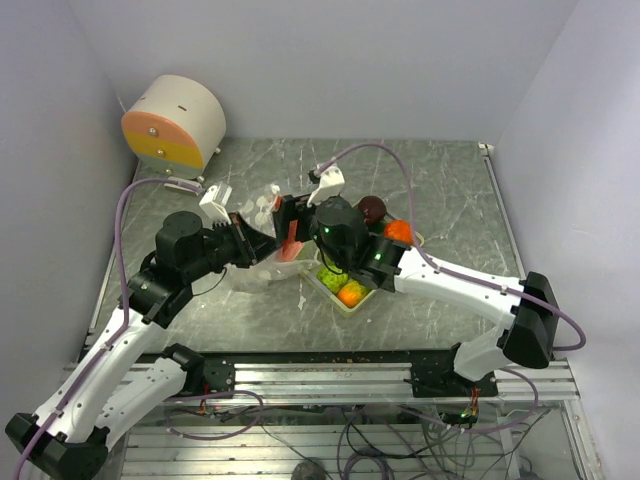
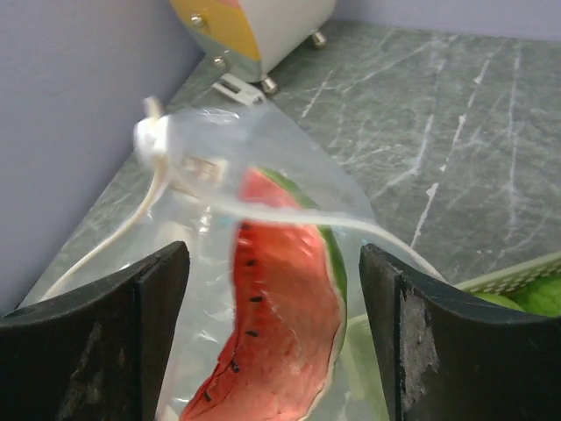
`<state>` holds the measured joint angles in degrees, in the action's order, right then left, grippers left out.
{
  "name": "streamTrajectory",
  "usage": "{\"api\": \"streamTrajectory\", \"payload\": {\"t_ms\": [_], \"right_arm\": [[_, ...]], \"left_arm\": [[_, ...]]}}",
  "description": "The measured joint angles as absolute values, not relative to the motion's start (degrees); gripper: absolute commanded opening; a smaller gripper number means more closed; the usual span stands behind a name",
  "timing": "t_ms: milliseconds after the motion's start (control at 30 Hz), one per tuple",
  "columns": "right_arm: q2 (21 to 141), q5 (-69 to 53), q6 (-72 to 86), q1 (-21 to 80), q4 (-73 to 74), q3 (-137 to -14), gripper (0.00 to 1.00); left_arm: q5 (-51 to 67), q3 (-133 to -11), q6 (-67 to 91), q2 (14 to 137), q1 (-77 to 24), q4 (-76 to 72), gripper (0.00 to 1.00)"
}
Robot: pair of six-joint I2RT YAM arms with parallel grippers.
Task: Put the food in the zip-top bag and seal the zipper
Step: Place the fake fruit in the zipper food storage bag, then adjust the zipper food storage bag at the center of the board.
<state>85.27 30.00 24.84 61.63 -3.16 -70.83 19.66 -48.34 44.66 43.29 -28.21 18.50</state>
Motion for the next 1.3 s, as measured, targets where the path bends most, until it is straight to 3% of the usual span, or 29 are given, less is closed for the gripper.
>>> {"api": "streamTrajectory", "payload": {"t_ms": [233,433,633,833,900,933,1000,1033,1300], "right_arm": [[82.81,19.62,23.00,62.00,6.66,-75.18,0.87],[72.44,13.67,22.48,62.08,9.82,-69.54,0.80],[66.54,17.04,23.07,62.22,12.23,-67.83,0.78],[72.36,19.40,23.40,62.17,13.15,-68.27,0.72],[74.78,20.23,23.46,62.11,12.88,-68.27,0.66],[75.85,20.60,23.38,62.08,12.62,-68.27,0.52],[77.52,21.23,22.96,62.00,12.08,-68.53,0.14],[78.39,21.47,22.59,62.00,11.81,-68.97,0.00],[79.50,19.05,20.97,61.95,13.19,-74.91,0.00]], "left_arm": [[15.20,-50.13,43.57,43.66,-28.21,21.30,0.07],[10.63,-51.48,42.65,42.70,-28.21,23.05,0.07],[9.26,-51.48,42.65,41.93,-28.21,23.44,0.07],[9.26,-51.48,42.70,41.23,-28.21,23.49,0.07],[9.63,-51.48,42.70,40.99,-28.21,23.49,0.07],[9.96,-51.48,42.70,40.82,-28.21,23.49,0.07],[10.90,-51.48,42.68,40.27,-28.21,23.62,0.07],[11.27,-51.48,42.61,39.86,-28.21,23.97,0.07],[4.34,-52.05,40.03,37.15,-28.21,36.97,0.07]]}}
